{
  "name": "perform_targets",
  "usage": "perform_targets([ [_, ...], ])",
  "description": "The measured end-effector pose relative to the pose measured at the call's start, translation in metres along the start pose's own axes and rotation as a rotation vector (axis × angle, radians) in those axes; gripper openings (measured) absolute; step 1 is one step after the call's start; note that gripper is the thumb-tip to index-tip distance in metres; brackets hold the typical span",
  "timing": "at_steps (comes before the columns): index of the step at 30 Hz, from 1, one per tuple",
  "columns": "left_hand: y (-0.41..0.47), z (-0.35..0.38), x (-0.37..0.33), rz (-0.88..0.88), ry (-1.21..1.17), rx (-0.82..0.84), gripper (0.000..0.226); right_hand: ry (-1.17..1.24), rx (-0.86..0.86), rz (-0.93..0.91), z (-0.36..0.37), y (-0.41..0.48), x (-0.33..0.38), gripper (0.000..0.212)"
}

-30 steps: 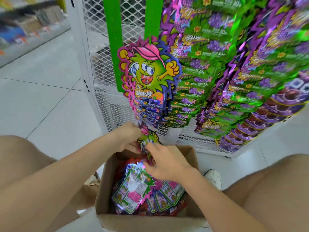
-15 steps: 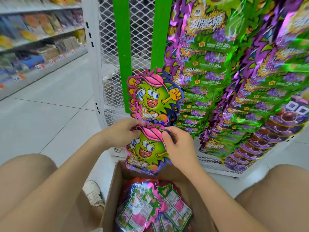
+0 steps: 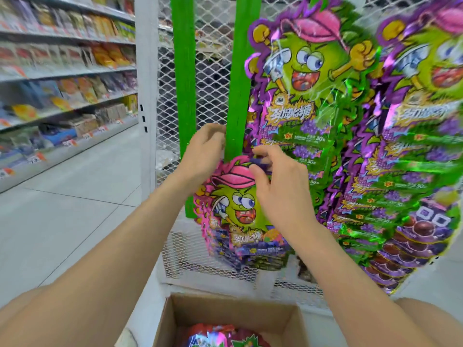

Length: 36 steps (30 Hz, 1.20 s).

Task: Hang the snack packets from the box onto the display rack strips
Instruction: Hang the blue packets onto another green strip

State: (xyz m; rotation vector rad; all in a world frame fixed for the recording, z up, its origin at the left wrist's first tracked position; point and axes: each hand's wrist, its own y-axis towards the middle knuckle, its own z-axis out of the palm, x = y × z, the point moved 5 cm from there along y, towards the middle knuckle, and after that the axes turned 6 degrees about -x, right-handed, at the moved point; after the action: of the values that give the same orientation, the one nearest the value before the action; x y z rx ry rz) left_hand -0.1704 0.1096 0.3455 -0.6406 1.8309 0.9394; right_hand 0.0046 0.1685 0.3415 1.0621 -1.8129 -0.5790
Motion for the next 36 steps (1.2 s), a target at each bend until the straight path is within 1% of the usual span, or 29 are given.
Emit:
perform_targets([
  [1,0.004,0.000,-0.002,-0.014,-0.007,-0.005,0.022,0.014,-0.005,-0.001,0.002,0.006,0.001,0.024],
  [2,0.006,-0.001,-0.004,-0.011,0.003,-0.005,0.017,0.022,-0.013,-0.009,0.004,0.011,0.002,0.021],
  [5,0.001,-0.010,-0.008,0.007,0.087,0.027,0.035,0.025,-0.059,-0.026,0.010,0.022,0.009,0.014],
  [8,-0.005,-0.020,-0.012,-0.032,0.117,0.101,0.050,0.037,-0.110,-0.029,0.013,0.027,0.019,0.014],
  [11,-0.014,-0.026,-0.024,-0.047,0.164,0.174,0.039,0.021,-0.138,-0.014,0.016,0.030,0.024,0.016],
  [14,-0.017,-0.028,-0.031,-0.019,0.195,0.223,0.039,0.000,-0.175,0.010,0.014,0.032,0.025,0.013],
  [16,-0.020,-0.030,-0.030,-0.034,0.206,0.213,0.043,-0.026,-0.176,0.030,0.013,0.031,0.025,0.011],
  [19,-0.020,-0.029,-0.021,-0.047,0.192,0.215,0.043,-0.040,-0.126,0.054,0.018,0.026,0.021,0.009],
  [22,-0.022,-0.033,-0.014,-0.026,0.191,0.190,0.048,-0.031,-0.100,0.025,0.021,0.019,0.020,0.009],
  [24,-0.024,-0.034,-0.012,0.028,0.180,0.162,0.055,-0.028,-0.093,0.007,0.021,0.013,0.018,0.009],
  [26,-0.028,-0.035,-0.015,0.148,0.207,0.135,0.063,-0.025,-0.093,-0.003,0.019,0.008,0.015,0.009],
  [27,-0.030,-0.035,-0.015,0.217,0.225,0.117,0.058,-0.019,-0.105,-0.012,0.018,0.007,0.014,0.009],
  [29,-0.033,-0.034,-0.015,0.334,0.254,0.091,0.032,0.016,-0.147,-0.037,0.015,0.007,0.010,0.009],
  [31,-0.035,-0.032,-0.013,0.393,0.253,0.099,0.015,0.046,-0.195,-0.056,0.014,0.008,0.009,0.010],
  [34,-0.033,-0.032,-0.008,0.393,0.235,0.135,0.006,0.076,-0.239,-0.073,0.016,0.009,0.009,0.007],
  [36,-0.031,-0.031,-0.006,0.383,0.255,0.135,0.009,0.069,-0.195,-0.053,0.021,0.009,0.006,0.006],
])
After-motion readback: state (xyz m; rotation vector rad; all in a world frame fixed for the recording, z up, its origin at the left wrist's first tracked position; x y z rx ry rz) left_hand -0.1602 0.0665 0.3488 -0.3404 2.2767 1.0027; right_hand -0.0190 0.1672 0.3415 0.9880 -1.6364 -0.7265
